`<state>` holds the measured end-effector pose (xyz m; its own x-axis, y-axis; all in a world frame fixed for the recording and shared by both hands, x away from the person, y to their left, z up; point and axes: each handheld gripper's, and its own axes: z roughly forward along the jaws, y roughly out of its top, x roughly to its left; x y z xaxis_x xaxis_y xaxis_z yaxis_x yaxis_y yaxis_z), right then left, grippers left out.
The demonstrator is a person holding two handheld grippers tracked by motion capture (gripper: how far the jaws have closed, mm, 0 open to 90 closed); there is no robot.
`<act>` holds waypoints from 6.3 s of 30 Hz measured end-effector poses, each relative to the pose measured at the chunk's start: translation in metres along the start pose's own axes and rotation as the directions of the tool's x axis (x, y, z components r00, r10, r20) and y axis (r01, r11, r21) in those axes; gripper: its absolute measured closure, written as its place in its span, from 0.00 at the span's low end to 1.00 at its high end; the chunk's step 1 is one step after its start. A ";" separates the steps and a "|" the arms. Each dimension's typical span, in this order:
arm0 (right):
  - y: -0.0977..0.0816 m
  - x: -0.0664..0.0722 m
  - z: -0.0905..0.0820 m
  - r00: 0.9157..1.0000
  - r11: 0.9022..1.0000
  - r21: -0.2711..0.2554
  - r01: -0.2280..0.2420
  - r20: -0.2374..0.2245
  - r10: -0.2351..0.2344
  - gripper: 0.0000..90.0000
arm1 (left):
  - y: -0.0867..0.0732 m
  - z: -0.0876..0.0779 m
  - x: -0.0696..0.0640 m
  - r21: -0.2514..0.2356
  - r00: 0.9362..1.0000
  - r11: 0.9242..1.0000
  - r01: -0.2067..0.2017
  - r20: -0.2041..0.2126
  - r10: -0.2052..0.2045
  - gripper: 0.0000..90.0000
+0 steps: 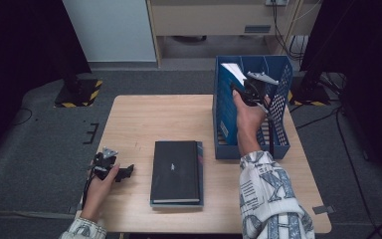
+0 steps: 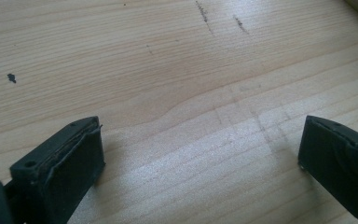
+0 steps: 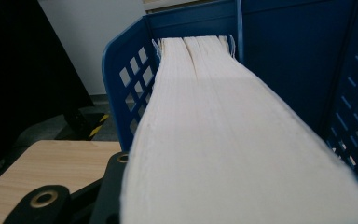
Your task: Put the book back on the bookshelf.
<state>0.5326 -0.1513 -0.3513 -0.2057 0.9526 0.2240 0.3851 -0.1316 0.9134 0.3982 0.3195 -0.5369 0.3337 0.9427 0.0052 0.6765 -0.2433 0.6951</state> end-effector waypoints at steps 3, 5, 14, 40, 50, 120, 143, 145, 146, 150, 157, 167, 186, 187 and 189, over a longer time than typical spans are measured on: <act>-0.002 0.000 0.001 1.000 1.000 0.000 0.000 0.002 0.000 0.67 | 0.000 0.000 0.000 0.000 1.000 1.000 0.000 0.001 0.000 0.00; -0.003 -0.001 0.001 1.000 1.000 0.002 0.000 0.004 0.000 0.67 | 0.000 0.000 0.000 0.000 1.000 1.000 0.000 0.001 0.000 0.00; -0.008 -0.002 0.003 1.000 1.000 0.013 -0.009 0.005 0.009 0.67 | 0.000 0.000 0.000 0.000 1.000 1.000 0.000 0.001 0.000 0.00; -0.021 0.002 -0.010 1.000 0.999 0.036 0.001 0.028 -0.002 0.66 | 0.001 0.001 -0.001 0.000 1.000 1.000 -0.002 0.002 0.002 0.00; -0.033 0.003 -0.022 0.999 1.000 0.029 -0.004 0.035 0.003 0.65 | 0.001 0.001 -0.002 0.000 1.000 1.000 -0.002 0.002 0.002 0.00; -0.015 0.021 -0.026 0.995 0.988 0.117 0.096 0.019 -0.099 0.63 | 0.001 0.002 -0.004 -0.004 1.000 1.000 -0.008 0.011 0.008 0.00; -0.016 0.017 -0.024 0.996 0.988 0.131 0.086 0.024 -0.090 0.67 | 0.002 0.002 -0.004 0.000 1.000 1.000 -0.015 0.014 0.015 0.00; -0.017 0.016 -0.024 0.996 0.988 0.130 0.086 0.023 -0.090 0.67 | 0.002 0.002 -0.004 0.000 1.000 1.000 -0.015 0.014 0.015 0.00; -0.017 0.016 -0.025 0.996 0.988 0.128 0.086 0.023 -0.090 0.67 | 0.002 0.002 -0.004 0.000 1.000 1.000 -0.015 0.014 0.015 0.00; -0.017 0.016 -0.025 0.996 0.988 0.124 0.087 0.021 -0.090 0.67 | 0.002 0.002 -0.004 0.000 1.000 1.000 -0.015 0.014 0.015 0.00; -0.017 0.013 -0.025 0.998 0.992 0.111 0.055 0.025 -0.058 0.67 | 0.002 0.002 -0.004 0.000 1.000 1.000 -0.015 0.014 0.015 0.00; -0.014 0.010 -0.020 1.000 0.995 0.103 0.012 0.019 -0.014 0.67 | 0.002 0.002 -0.004 0.000 1.000 1.000 -0.016 0.015 0.016 0.00; 0.003 0.008 -0.005 1.000 0.996 0.088 -0.006 0.031 0.003 0.67 | 0.002 0.002 -0.004 -0.004 1.000 1.000 -0.012 0.016 0.012 0.00; 0.004 0.009 -0.003 0.999 0.996 0.088 -0.005 0.034 0.002 0.67 | 0.002 0.002 -0.004 -0.004 1.000 1.000 -0.012 0.016 0.012 0.00; 0.006 0.010 -0.001 0.999 0.996 0.090 -0.001 0.036 -0.002 0.67 | 0.002 0.002 -0.004 -0.004 1.000 1.000 -0.012 0.016 0.012 0.00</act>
<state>0.5320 -0.1431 -0.3437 -0.1743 0.9620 0.2102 0.4646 -0.1079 0.8789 0.3992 0.3147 -0.5372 0.3525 0.9358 0.0020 0.6695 -0.2537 0.6981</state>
